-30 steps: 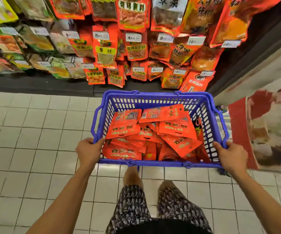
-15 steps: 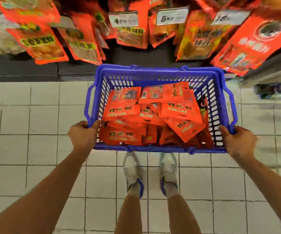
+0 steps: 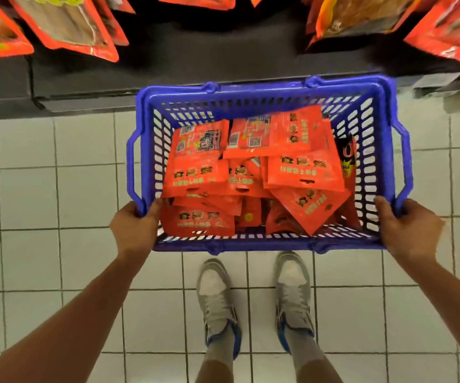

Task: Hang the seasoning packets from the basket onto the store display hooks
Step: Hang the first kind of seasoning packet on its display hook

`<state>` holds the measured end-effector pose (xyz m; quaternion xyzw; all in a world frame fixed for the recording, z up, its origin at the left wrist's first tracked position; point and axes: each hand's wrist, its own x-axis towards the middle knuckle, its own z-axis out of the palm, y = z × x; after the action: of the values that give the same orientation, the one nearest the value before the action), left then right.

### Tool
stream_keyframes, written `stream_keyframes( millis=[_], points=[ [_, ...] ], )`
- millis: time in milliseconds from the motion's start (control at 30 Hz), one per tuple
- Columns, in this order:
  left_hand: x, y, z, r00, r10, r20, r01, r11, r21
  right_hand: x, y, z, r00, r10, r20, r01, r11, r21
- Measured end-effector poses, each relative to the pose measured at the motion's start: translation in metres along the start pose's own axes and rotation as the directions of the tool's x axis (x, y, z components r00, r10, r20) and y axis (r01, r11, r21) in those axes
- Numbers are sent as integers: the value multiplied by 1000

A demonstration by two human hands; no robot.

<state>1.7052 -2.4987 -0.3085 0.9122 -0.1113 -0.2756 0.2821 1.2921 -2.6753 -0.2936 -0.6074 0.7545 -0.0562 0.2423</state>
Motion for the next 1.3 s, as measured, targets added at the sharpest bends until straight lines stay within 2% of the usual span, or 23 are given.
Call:
stream_keyframes(
  millis=[167,267,333,367,467,533,600,667,733,800,867,967,1033,1100,1167,1200,1300],
  points=[
    [-13,4,-22,991,-15,134,-2,992,125,-15,3,-12,991,23,128,-14,997,-74],
    [-19,23,-40,998,30,62,-42,978,203,-18,-18,-27,994,105,29,-103,992,-72],
    [-22,39,-47,986,167,-5,-162,963,217,-19,-37,-35,994,94,-56,-97,994,-54],
    [-25,49,-45,969,245,10,-241,943,228,-19,-47,-37,993,65,-100,-73,994,-80],
    [-27,84,-19,893,402,202,-444,862,245,-15,-71,-32,980,-133,-147,112,983,-147],
    [-32,111,13,801,464,379,-571,782,249,-10,-84,-21,954,-296,-42,292,953,-83],
    [-38,136,51,677,505,536,-702,661,265,-6,-91,-7,901,-384,201,403,913,-63],
    [-43,155,86,593,474,651,-774,558,299,3,-87,7,800,-377,467,507,841,-190],
    [-43,167,114,565,404,720,-804,466,370,14,-77,18,731,-340,592,588,754,-293],
    [-42,172,130,573,350,741,-802,426,419,21,-68,20,714,-352,605,623,714,-320],
    [-42,173,130,590,356,725,-784,465,411,25,-64,16,707,-425,565,632,737,-237],
    [-43,171,111,608,429,668,-735,622,270,26,-69,-4,714,-512,478,586,810,-7],
    [-45,173,90,665,368,650,-584,798,146,24,-78,-26,754,-553,355,546,827,131],
    [-48,180,65,743,274,610,-357,934,15,23,-93,-51,824,-514,239,474,856,206],
    [-54,193,38,813,172,556,-159,985,-73,23,-111,-80,894,-395,213,299,877,375],
    [-58,203,24,835,115,538,-61,991,-117,22,-122,-94,906,-356,227,215,852,477],
    [-76,239,-25,843,-43,537,229,931,-284,17,-161,-141,926,-297,233,71,744,665]
  ],
)
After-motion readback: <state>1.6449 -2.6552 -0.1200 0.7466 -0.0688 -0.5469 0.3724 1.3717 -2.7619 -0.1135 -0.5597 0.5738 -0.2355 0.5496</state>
